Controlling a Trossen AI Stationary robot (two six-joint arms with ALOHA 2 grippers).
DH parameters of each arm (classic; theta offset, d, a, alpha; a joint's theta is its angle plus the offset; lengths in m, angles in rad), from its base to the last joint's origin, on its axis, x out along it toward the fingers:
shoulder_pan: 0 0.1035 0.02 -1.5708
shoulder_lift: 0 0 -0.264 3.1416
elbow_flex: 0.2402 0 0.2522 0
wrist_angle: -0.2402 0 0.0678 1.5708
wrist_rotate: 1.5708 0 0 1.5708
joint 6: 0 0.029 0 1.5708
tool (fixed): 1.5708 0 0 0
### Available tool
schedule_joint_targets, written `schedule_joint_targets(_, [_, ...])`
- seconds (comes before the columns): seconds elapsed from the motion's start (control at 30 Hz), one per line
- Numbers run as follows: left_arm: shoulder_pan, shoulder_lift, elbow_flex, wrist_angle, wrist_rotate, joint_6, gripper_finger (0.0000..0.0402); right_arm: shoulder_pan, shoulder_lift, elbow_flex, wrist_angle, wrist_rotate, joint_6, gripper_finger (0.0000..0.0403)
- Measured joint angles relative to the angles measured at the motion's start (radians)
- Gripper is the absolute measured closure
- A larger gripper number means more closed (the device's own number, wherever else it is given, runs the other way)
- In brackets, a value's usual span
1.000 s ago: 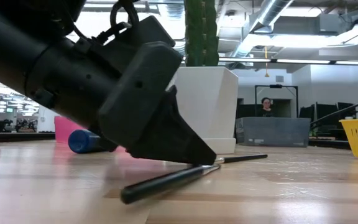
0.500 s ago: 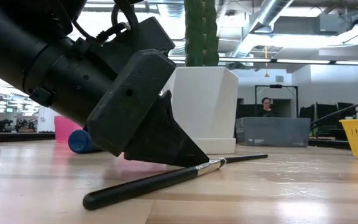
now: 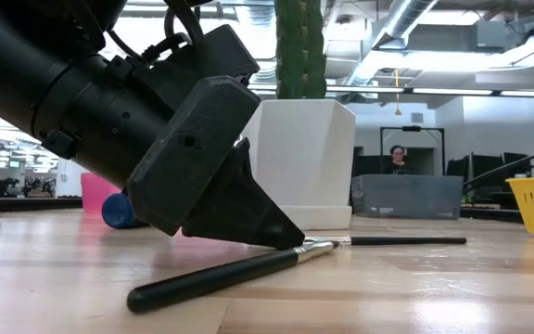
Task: Pick & Place Paint Supplies
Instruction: Put the top foundation brush into the black bin
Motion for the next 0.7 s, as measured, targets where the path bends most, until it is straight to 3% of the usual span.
schedule_joint_targets(0.7, [-0.007, -0.028, -0.004, -0.013, 0.006, 0.036, 0.04, 0.0, 0.0, 0.0, 0.0, 0.0, 0.0, 0.0217])
